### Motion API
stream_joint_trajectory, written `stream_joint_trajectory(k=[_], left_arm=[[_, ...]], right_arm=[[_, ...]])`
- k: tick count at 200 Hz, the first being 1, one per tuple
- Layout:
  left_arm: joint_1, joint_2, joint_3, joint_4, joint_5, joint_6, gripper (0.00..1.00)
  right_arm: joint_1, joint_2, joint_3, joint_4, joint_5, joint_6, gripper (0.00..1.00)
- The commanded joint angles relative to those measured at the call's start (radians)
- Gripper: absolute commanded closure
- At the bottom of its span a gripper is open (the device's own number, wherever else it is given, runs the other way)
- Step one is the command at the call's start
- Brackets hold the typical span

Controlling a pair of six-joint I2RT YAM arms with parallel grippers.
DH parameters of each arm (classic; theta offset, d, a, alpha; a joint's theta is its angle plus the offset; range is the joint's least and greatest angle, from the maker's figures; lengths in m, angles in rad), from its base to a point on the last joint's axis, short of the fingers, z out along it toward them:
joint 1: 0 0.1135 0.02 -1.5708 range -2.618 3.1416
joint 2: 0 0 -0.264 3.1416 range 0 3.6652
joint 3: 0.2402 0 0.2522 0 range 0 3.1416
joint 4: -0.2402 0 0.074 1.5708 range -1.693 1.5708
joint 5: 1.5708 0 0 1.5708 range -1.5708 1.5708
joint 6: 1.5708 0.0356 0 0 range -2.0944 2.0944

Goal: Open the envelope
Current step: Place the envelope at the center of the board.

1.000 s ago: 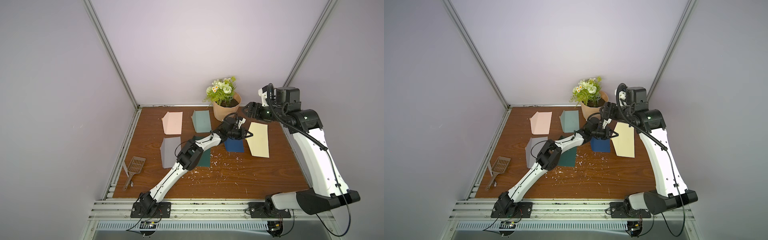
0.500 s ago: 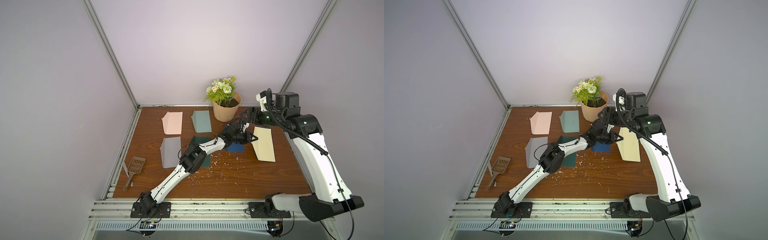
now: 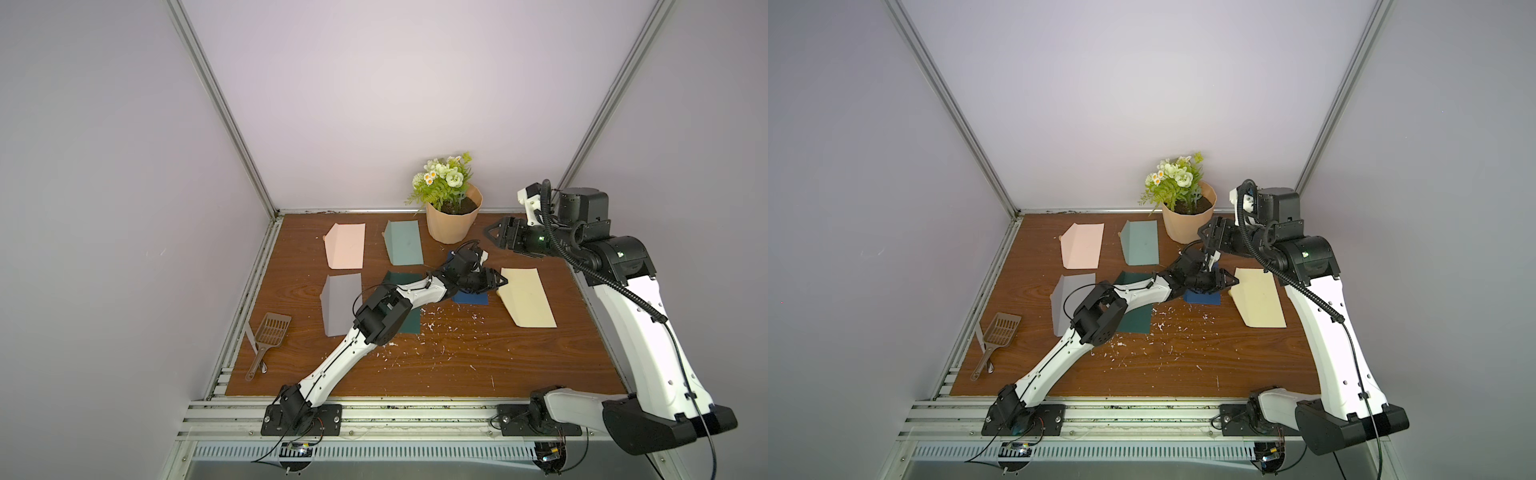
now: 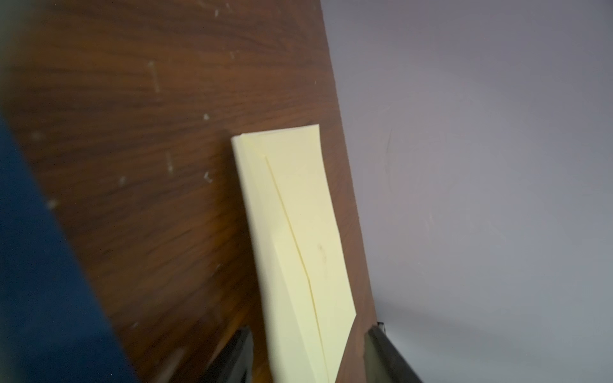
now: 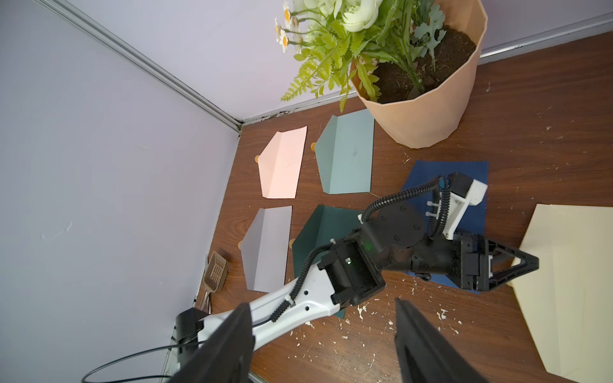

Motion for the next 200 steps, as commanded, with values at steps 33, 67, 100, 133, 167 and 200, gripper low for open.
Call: stream_joint_trajectory(k=[33, 67, 100, 133, 167, 200], left_arm=[[0.016, -0.334, -0.089, -0.126, -0.163, 0.320, 0.40], [0.021, -0.528, -0.114, -0.313, -0.305, 0.520, 0.34], [0.122, -0.804, -0.406, -0.352, -0.446, 0.554, 0.29], [0.321, -1.126, -0.801, -0.372, -0.577, 0.586, 0.09], [0.572, -1.395, -1.071, -0.386, -0.700, 0.674, 0.03], [0.782, -1.559, -1.277, -0.301, -0.802, 0.759, 0.02]], right_arm=[[0.000, -0.034, -0.038, 0.072, -0.018, 0.035, 0.26], [0.000, -0.017, -0.076, 0.111, -0.013, 0.032, 0.25], [0.000, 0.009, -0.192, 0.168, 0.049, -0.015, 0.21], [0.000, 0.027, -0.346, 0.261, 0.186, -0.099, 0.14], [-0.001, 0.005, -0.528, 0.447, 0.330, -0.167, 0.07], [-0.003, -0.067, -0.739, 0.686, 0.404, -0.251, 0.01]])
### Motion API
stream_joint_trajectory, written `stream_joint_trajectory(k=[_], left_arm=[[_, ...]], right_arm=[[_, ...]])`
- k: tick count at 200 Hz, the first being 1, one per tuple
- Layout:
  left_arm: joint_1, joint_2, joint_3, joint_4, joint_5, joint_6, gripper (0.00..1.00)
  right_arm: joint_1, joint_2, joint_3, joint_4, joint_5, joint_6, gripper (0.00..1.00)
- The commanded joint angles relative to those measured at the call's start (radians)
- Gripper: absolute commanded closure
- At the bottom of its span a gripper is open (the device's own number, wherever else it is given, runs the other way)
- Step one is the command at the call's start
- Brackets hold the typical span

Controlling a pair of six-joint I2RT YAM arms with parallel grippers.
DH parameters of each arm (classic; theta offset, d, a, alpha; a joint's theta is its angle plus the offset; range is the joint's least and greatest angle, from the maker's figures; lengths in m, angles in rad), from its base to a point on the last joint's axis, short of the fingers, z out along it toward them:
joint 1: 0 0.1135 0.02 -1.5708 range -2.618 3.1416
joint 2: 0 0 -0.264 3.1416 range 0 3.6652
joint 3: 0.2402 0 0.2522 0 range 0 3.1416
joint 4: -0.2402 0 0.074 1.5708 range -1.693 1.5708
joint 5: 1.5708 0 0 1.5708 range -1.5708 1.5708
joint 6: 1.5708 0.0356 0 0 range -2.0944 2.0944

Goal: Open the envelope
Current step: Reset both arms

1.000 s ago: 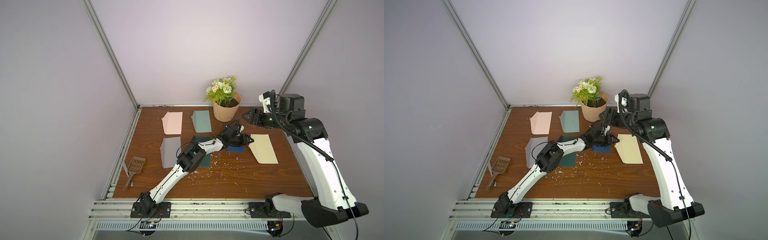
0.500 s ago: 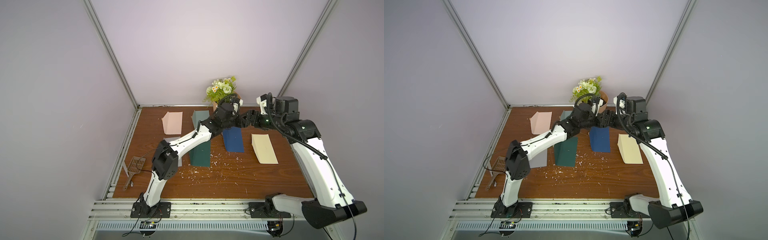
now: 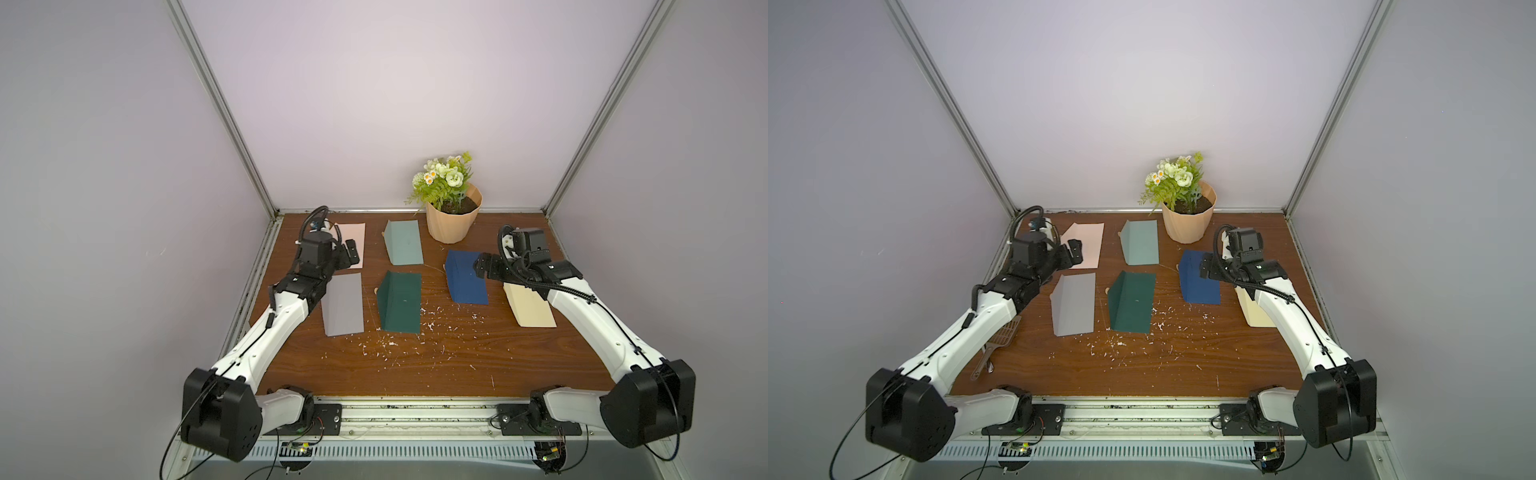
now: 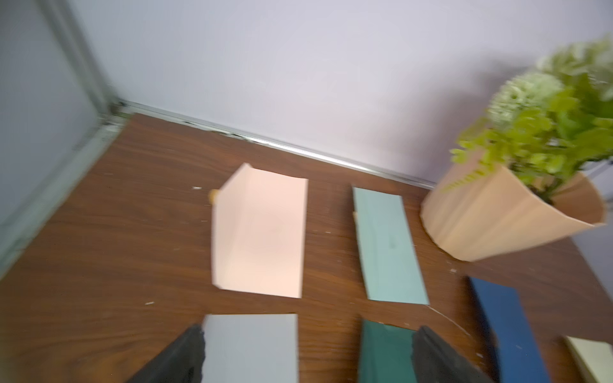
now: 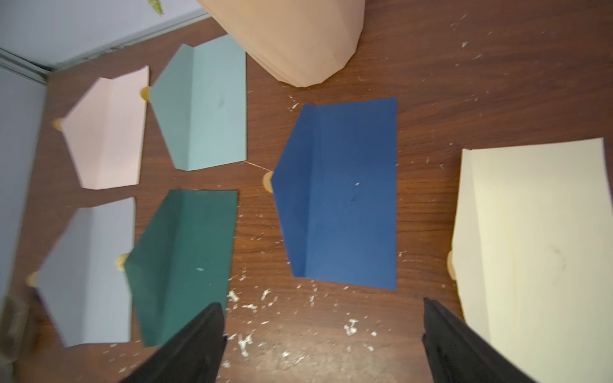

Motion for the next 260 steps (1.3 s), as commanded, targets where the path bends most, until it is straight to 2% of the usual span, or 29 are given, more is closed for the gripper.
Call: stream_joint_trajectory(k=[1, 16, 33, 54, 84, 105, 127, 158, 180, 198, 237, 260], left_arm=[[0.116, -0.076, -0.109, 0.058, -0.105, 0.097, 0.02], [0.164, -0.116, -0.205, 0.126, -0.174, 0.125, 0.02], [0.165, -0.145, -0.337, 0.272, -0.249, 0.207, 0.01], [0.167, -0.140, -0.496, 0.507, -0.316, 0.226, 0.01], [0.167, -0.020, -0.654, 0.935, -0.332, 0.239, 0.01], [0.167, 0.116, -0.652, 1.047, -0.346, 0.260, 0.01], [0.167, 0.218, -0.667, 1.199, -0.288, 0.259, 0.01], [0.169, 0.286, -0.647, 1.236, -0.195, 0.309, 0.01], [0.168, 0.418, -0.712, 1.513, -0.058, 0.381, 0.01], [0.168, 0.370, -0.702, 1.408, -0.052, 0.365, 0.01], [0.168, 0.404, -0.709, 1.477, -0.003, 0.394, 0.01], [0.168, 0.406, -0.705, 1.475, 0.001, 0.393, 0.01]], right_arm=[[0.003, -0.084, -0.092, 0.242, 0.108, -0.094, 0.01], [0.004, -0.124, -0.186, 0.352, 0.143, -0.126, 0.01], [0.003, -0.173, -0.294, 0.481, 0.183, -0.163, 0.01], [-0.001, -0.214, -0.381, 0.582, 0.240, -0.178, 0.01], [-0.024, -0.223, -0.450, 0.660, 0.235, -0.187, 0.01], [-0.050, -0.222, -0.481, 0.691, 0.224, -0.173, 0.01], [-0.073, -0.239, -0.529, 0.747, 0.225, -0.159, 0.01], [-0.108, -0.267, -0.610, 0.851, 0.289, -0.158, 0.01], [-0.147, -0.259, -0.674, 0.950, 0.283, -0.172, 0.01], [-0.177, -0.229, -0.725, 1.042, 0.275, -0.182, 0.01], [-0.225, -0.123, -0.827, 1.293, 0.192, -0.180, 0.01], [-0.227, 0.023, -0.832, 1.452, 0.201, -0.221, 0.01]])
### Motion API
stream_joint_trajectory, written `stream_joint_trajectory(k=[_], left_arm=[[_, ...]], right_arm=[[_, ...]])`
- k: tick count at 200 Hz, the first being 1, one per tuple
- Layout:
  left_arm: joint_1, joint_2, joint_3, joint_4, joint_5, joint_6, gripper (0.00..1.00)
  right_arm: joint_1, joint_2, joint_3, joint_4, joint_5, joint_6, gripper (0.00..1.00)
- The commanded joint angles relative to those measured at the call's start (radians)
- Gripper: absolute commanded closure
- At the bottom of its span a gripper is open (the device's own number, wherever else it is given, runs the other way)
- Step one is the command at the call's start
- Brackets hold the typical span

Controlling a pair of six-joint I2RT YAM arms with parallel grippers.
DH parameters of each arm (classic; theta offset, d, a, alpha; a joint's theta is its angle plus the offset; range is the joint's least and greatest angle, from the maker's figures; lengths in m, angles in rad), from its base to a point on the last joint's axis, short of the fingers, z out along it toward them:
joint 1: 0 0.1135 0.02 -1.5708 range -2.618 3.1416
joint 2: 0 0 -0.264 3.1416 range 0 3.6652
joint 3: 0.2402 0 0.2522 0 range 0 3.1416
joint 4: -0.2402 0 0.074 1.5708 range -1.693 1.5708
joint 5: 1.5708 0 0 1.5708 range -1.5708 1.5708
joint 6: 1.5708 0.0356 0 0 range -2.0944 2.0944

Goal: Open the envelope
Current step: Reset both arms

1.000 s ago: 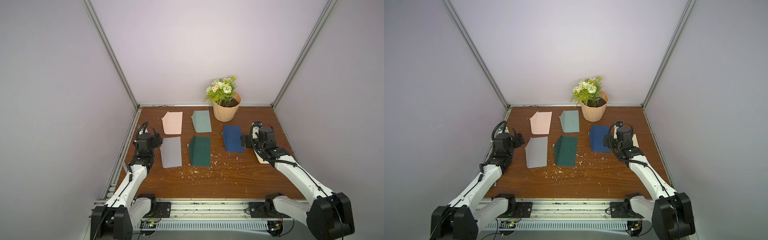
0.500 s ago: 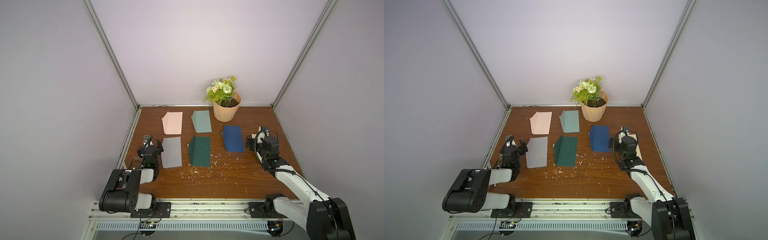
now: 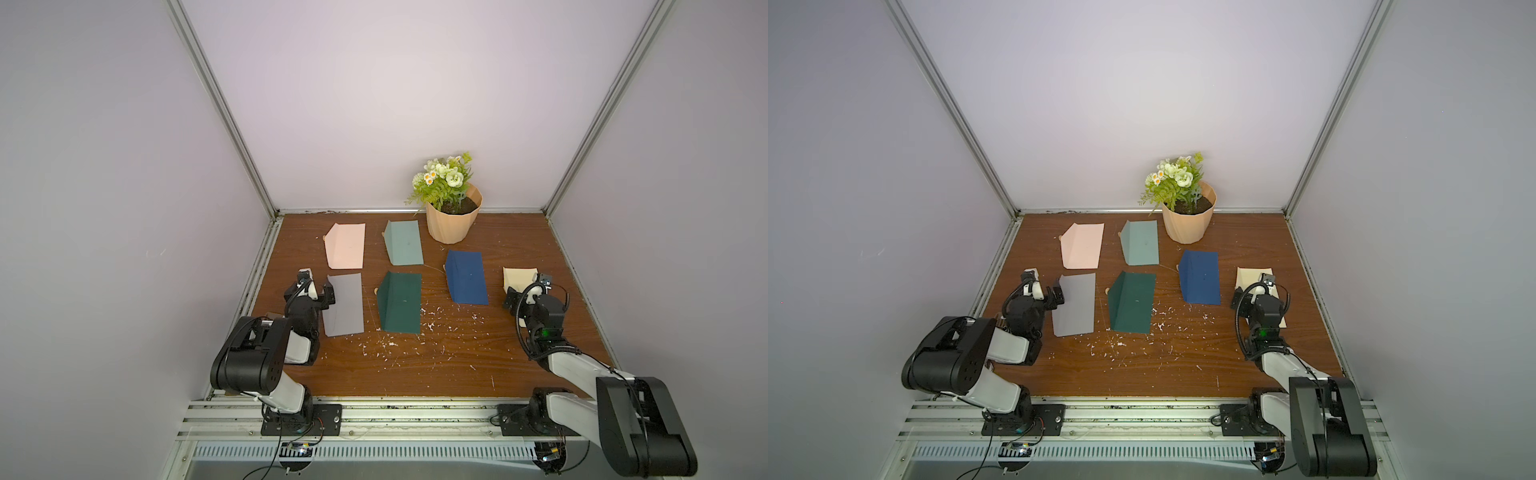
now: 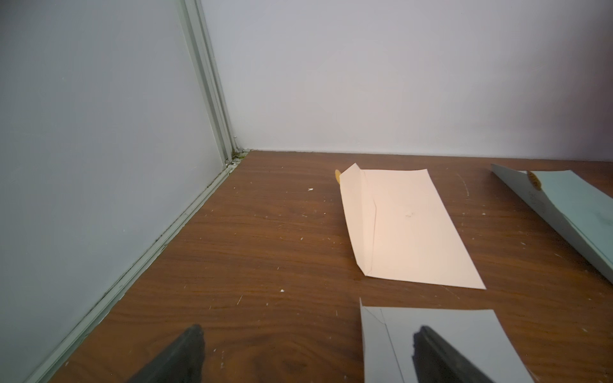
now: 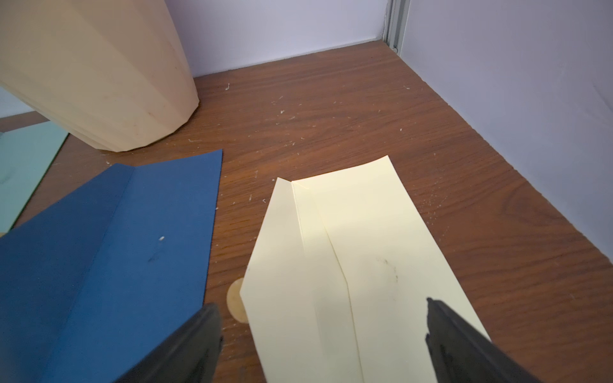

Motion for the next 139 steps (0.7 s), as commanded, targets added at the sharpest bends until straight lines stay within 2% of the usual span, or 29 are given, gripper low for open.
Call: stream_joint_trajectory(k=[1, 7, 16, 33, 57, 79, 139], left_arm=[[0.010, 0.006, 0.004, 0.070, 0.034, 0.027, 0.01], [0.010, 0.006, 0.012, 0.053, 0.042, 0.033, 0.01], [0.010, 0.005, 0.017, 0.043, 0.045, 0.033, 0.01], [0.011, 0.004, 0.017, 0.045, 0.045, 0.033, 0.01], [0.010, 0.003, 0.016, 0.045, 0.045, 0.032, 0.01], [0.010, 0.002, 0.015, 0.045, 0.045, 0.034, 0.01], [0.011, 0.004, 0.014, 0.047, 0.044, 0.033, 0.01]], right_arm=[[-0.003, 0.108, 0.009, 0.290, -0.020, -0.042, 0.01], [-0.005, 0.152, 0.019, 0.337, -0.020, -0.042, 0.01], [-0.006, 0.178, 0.052, 0.314, -0.028, -0.048, 0.01], [-0.008, 0.245, 0.076, 0.333, -0.104, -0.072, 0.01], [-0.005, 0.346, -0.009, 0.604, -0.152, -0.091, 0.01], [-0.003, 0.333, 0.018, 0.528, -0.162, -0.100, 0.01], [-0.004, 0.336, 0.007, 0.557, -0.164, -0.101, 0.01]])
